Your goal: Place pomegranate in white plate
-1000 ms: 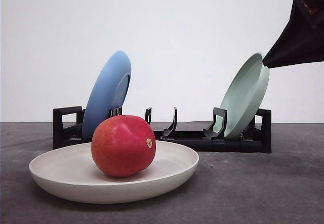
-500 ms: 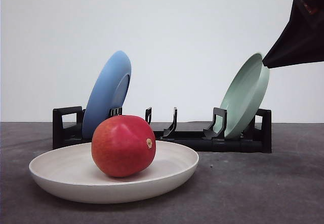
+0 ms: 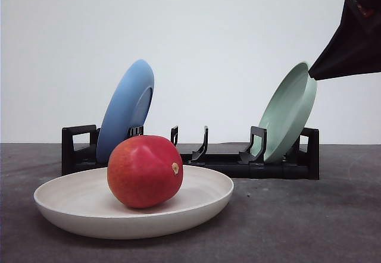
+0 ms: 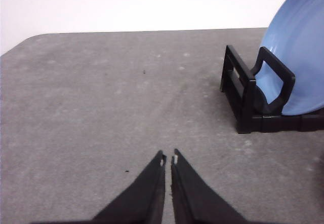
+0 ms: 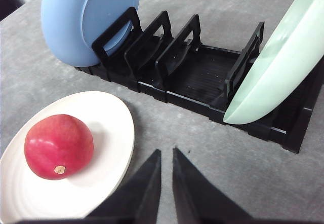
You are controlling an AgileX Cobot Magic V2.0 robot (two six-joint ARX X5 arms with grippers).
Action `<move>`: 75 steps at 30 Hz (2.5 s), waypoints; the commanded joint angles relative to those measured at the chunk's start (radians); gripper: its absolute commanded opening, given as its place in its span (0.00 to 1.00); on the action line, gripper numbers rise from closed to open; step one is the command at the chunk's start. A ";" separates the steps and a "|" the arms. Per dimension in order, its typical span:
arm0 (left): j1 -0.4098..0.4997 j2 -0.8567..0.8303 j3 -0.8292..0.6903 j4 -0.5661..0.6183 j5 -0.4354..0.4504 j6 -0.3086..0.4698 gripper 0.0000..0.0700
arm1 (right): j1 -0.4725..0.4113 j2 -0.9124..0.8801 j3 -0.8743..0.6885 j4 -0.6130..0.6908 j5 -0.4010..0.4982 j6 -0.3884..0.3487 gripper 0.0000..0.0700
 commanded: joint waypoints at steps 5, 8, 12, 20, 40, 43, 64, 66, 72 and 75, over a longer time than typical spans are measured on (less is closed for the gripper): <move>0.000 -0.001 -0.010 0.002 -0.002 -0.022 0.00 | 0.002 0.005 0.005 0.010 0.001 -0.001 0.05; 0.000 -0.001 -0.010 0.002 -0.002 -0.022 0.00 | 0.002 0.005 0.005 0.010 0.001 -0.001 0.05; 0.000 -0.001 -0.010 0.002 -0.002 -0.022 0.00 | 0.002 0.005 0.005 0.010 0.001 -0.002 0.05; 0.000 -0.001 -0.010 0.002 -0.002 -0.022 0.00 | -0.014 -0.120 -0.032 -0.055 0.200 -0.196 0.05; 0.000 -0.001 -0.010 0.002 -0.002 -0.022 0.00 | -0.271 -0.871 -0.465 -0.042 0.406 -0.180 0.05; 0.000 -0.001 -0.010 0.002 -0.002 -0.022 0.00 | -0.279 -0.870 -0.497 -0.030 0.406 -0.179 0.05; 0.000 -0.001 -0.010 0.002 -0.002 -0.022 0.00 | -0.278 -0.870 -0.502 -0.043 0.405 -0.173 0.05; 0.000 -0.001 -0.010 0.002 -0.002 -0.022 0.00 | -0.278 -0.870 -0.502 -0.042 0.405 -0.173 0.05; 0.000 -0.001 -0.010 0.002 -0.002 -0.022 0.00 | -0.278 -0.870 -0.502 -0.042 0.405 -0.173 0.05; 0.000 -0.001 -0.010 0.002 -0.002 -0.022 0.00 | -0.278 -0.870 -0.502 -0.042 0.405 -0.173 0.05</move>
